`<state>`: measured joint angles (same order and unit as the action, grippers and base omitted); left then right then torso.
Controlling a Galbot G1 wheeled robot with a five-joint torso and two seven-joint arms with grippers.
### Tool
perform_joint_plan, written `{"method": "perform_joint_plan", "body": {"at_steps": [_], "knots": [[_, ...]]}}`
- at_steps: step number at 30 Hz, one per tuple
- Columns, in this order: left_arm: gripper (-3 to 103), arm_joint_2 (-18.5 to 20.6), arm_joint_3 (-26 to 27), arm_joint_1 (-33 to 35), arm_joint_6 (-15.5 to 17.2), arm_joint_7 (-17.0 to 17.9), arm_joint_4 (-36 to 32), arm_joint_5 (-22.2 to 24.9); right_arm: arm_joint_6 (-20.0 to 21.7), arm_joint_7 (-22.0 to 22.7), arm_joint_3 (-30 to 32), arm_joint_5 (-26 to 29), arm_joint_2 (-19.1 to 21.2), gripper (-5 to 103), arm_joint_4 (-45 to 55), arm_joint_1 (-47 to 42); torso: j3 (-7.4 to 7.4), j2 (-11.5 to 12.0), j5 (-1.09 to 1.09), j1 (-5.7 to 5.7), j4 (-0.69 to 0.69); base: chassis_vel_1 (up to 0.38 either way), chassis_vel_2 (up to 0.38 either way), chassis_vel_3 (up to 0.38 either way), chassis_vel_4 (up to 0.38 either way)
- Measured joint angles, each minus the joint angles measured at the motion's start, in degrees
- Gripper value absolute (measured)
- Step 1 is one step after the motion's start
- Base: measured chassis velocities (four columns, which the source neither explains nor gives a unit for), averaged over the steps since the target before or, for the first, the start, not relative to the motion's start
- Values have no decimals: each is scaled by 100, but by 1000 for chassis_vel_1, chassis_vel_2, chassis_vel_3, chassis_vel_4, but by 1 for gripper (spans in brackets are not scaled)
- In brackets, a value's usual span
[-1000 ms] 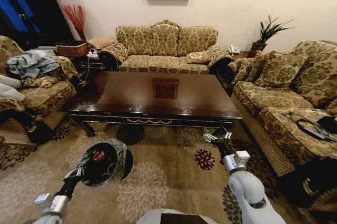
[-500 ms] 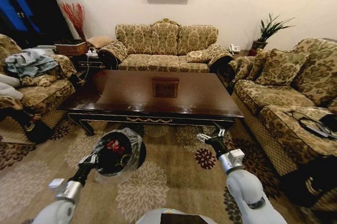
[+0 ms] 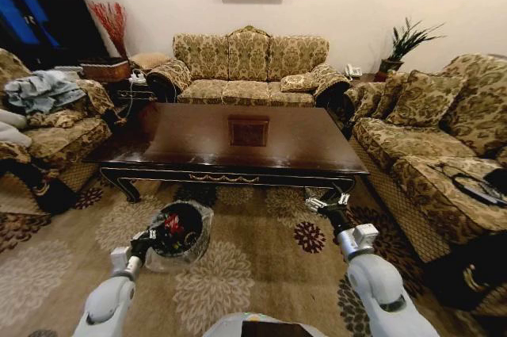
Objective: Move to the front of the table and place the trash on the table into the trash bin.
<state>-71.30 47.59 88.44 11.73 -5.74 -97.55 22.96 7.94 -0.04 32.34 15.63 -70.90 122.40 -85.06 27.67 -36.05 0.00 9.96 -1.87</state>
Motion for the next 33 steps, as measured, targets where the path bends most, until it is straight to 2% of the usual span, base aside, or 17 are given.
{"method": "perform_joint_plan", "body": {"at_steps": [5,9,15,18,21,33], "knots": [[3,-73,19,-125,58,133,413,343,-232,-95,71,-41,-212,100,-74,-217,-75,124,-1,-52,-2,0,0,0,0],[3,-64,14,-345,57,214,695,393,-393,-146,68,-111,-354,100,-200,-288,-137,228,0,-93,0,0,0,0,0],[3,101,12,-608,-20,205,1131,337,-433,-151,9,-183,-459,100,-292,-279,-207,345,2,-141,0,0,0,0,0],[3,182,21,-745,-187,117,1552,76,-437,-152,1,-198,-497,100,-341,-254,-260,436,-1,-178,-1,0,0,0,0],[3,218,48,-813,-199,83,1756,55,-446,-159,35,-186,-494,100,-408,-231,-303,505,-2,-204,-2,0,0,0,0],[3,286,216,-850,-140,-82,1906,310,-663,-230,123,-110,-575,100,-733,-211,-459,766,0,-308,0,0,0,0,0]]}}
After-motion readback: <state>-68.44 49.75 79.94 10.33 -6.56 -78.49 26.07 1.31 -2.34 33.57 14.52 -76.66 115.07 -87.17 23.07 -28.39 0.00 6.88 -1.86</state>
